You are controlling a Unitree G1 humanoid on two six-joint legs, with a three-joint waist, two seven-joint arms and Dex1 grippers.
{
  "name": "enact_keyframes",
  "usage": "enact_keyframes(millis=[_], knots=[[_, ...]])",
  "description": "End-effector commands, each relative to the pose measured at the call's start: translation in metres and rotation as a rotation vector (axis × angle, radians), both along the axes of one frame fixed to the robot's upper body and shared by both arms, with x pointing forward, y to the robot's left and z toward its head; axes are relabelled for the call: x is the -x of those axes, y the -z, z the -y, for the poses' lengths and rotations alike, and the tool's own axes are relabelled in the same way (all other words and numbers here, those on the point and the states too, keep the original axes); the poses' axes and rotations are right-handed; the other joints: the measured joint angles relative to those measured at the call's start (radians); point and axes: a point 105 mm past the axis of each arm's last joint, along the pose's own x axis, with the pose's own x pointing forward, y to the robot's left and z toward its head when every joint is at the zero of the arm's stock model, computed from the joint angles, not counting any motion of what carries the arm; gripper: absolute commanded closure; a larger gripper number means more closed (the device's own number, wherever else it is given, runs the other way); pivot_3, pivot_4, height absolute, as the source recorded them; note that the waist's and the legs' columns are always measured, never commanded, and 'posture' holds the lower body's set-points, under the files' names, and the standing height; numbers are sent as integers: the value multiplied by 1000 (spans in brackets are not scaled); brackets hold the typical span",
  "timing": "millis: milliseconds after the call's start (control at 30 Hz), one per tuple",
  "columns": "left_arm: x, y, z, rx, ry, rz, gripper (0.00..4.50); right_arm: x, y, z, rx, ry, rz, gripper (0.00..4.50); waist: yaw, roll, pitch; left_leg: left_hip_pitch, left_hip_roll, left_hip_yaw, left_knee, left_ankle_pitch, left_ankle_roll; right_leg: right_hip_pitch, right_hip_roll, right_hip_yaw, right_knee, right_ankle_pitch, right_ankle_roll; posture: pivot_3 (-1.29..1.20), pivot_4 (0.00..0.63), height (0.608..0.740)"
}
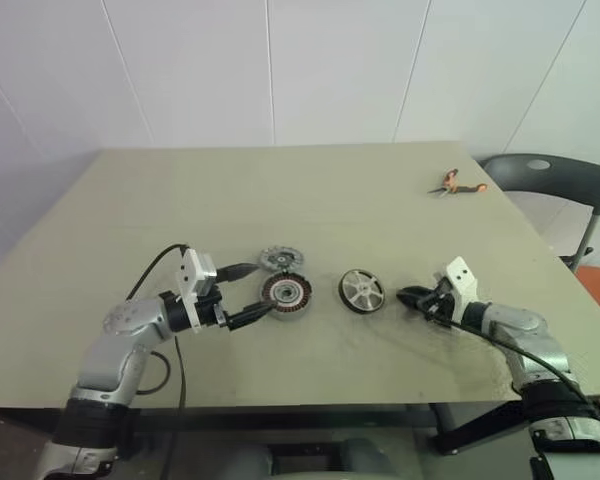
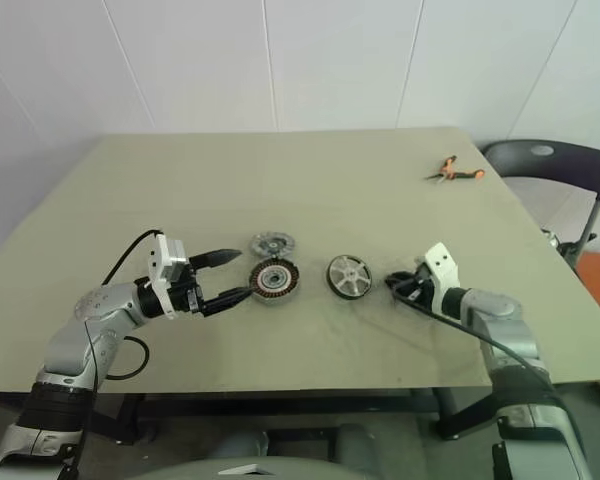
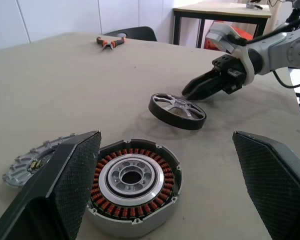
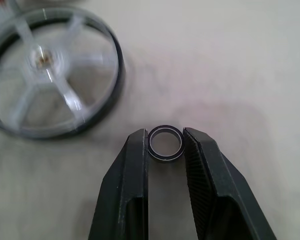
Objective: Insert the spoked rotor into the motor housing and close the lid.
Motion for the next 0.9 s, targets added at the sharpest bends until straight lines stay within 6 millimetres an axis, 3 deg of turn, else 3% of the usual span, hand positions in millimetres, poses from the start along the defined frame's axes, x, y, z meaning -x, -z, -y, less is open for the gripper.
enact_keyframes(millis=[33,167,300,433,533,900], knots=[[2,-9,-4,-5,-5,32,0,-23,-65,-10,-81,-7,198,3834,1,2,1,0,0,0,0,0,0,0,0,0,0,0,0,0,0,740],[3,-8,-4,-3,-16,31,0,-25,-91,-47,-89,-120,258,3834,2,1,1,-1,0,0,-2,0,0,-2,0,0,0,0,0,0,0,740],[4,-9,-5,-1,-30,32,0,-22,-103,-87,-44,-218,296,3834,3,1,1,-1,1,0,-2,0,0,-3,0,0,0,0,0,0,0,740],[4,-9,-8,-11,-53,30,0,-14,-87,-128,149,-360,269,3834,3,2,1,-2,0,0,-2,0,0,-3,0,0,0,0,0,0,0,740],[4,-11,-12,-12,-66,30,0,-6,-84,-150,158,-450,227,3834,3,1,1,-2,0,0,-2,0,0,-4,0,0,0,0,0,0,0,740],[6,-8,-19,-18,-93,17,0,1,-66,-192,194,-556,64,3834,1,1,1,-3,0,0,-2,0,0,-5,0,0,0,0,0,0,0,740]])
